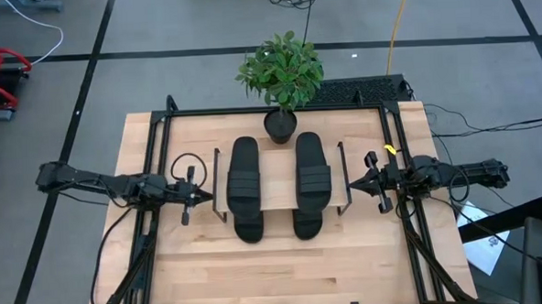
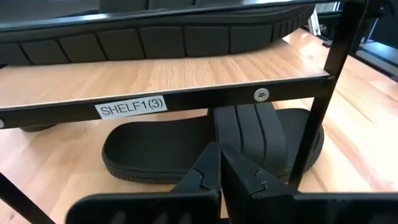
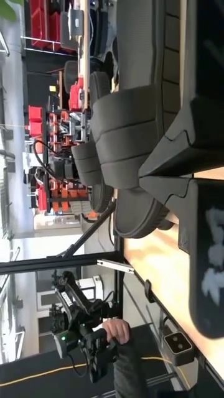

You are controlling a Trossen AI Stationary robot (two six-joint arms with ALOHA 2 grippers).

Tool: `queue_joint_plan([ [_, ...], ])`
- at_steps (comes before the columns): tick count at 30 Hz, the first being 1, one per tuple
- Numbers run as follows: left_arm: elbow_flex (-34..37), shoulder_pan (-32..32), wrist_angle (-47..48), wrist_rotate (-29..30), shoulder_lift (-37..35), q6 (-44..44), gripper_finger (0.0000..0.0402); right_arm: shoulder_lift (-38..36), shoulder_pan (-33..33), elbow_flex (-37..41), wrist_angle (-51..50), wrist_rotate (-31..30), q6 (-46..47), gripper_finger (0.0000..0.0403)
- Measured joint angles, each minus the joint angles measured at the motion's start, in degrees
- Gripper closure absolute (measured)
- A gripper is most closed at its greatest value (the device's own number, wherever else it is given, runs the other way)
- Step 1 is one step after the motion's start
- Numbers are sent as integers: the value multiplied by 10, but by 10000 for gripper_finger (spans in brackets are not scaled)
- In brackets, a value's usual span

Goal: Pick and place slides into the shelf
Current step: Return to Home Position

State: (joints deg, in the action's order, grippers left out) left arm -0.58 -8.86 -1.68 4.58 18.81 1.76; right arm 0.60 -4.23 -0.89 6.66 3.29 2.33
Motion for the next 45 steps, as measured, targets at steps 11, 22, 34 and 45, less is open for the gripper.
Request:
queue_joint_plan([
  [11, 0, 0, -15, 3, 0, -6, 399, 0, 0, 0, -5, 0, 16, 403],
  [22, 0, 0, -14, 9, 0, -6, 382, 0, 0, 0, -11, -1, 39, 403],
  [34, 0, 0, -15, 8, 0, -6, 399, 0, 0, 0, -11, -2, 41, 403],
  [45, 0, 0, -15, 10, 0, -5, 374, 0, 0, 0, -11, -2, 41, 403],
])
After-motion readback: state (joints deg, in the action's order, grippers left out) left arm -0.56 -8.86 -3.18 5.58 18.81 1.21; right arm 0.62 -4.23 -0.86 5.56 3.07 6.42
